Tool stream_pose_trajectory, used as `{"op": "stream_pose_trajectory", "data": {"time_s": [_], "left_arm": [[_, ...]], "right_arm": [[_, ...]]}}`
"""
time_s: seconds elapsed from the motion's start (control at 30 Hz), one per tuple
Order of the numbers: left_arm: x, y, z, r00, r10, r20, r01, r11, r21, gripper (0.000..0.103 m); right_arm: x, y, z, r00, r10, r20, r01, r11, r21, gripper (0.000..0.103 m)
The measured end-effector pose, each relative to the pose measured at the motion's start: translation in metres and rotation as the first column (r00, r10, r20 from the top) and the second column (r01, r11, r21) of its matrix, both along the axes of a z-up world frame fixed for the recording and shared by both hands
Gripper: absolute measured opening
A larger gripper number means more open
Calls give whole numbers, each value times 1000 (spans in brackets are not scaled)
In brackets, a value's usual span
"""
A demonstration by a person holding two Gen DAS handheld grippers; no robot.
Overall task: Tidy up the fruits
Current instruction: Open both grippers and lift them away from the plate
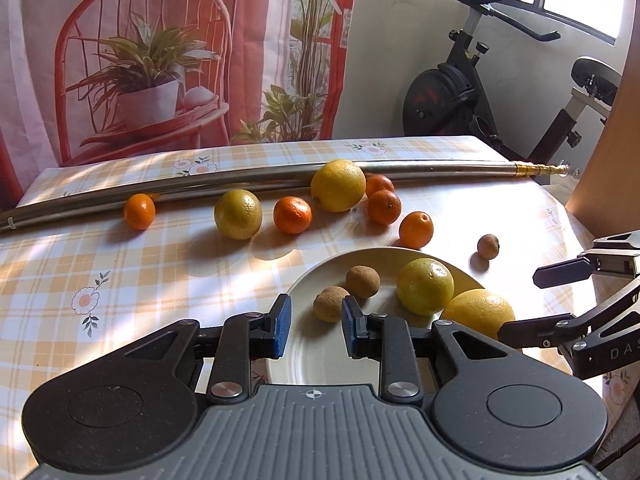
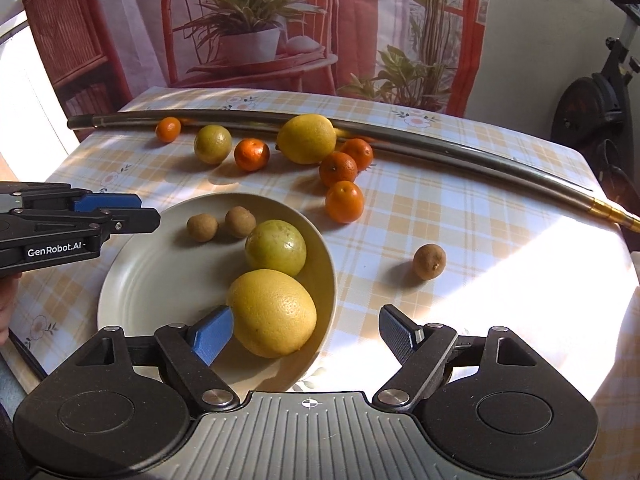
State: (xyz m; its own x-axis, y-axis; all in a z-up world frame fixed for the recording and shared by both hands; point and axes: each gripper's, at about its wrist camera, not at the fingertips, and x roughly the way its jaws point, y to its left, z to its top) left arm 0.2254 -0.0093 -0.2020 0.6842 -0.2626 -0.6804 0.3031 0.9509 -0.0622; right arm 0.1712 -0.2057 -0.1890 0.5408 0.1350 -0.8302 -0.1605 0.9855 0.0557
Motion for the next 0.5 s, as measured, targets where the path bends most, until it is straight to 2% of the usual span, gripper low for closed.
{"op": "stream_pose_trajectory", "data": {"time_s": [0.1, 0.23, 0.33, 0.5], "left_arm": [[1, 0, -1, 1000, 5, -1, -5, 1000, 1, 29], [2, 4, -2, 1000, 19, -12, -19, 1000, -13, 29], [3, 5, -2, 1000, 24, -15, -25, 1000, -13, 29], [4, 2, -4, 1000, 17, -17, -18, 1000, -6, 29]], "right_arm": [[1, 2, -7, 1000, 11, -27, -11, 1000, 1, 77], [6, -2, -18, 997, -24, -79, 22, 999, -25, 79], [6, -4, -17, 997, -26, -75, 25, 1000, -19, 80], [6, 0, -18, 996, -7, -94, 1, 998, -61, 82]]}}
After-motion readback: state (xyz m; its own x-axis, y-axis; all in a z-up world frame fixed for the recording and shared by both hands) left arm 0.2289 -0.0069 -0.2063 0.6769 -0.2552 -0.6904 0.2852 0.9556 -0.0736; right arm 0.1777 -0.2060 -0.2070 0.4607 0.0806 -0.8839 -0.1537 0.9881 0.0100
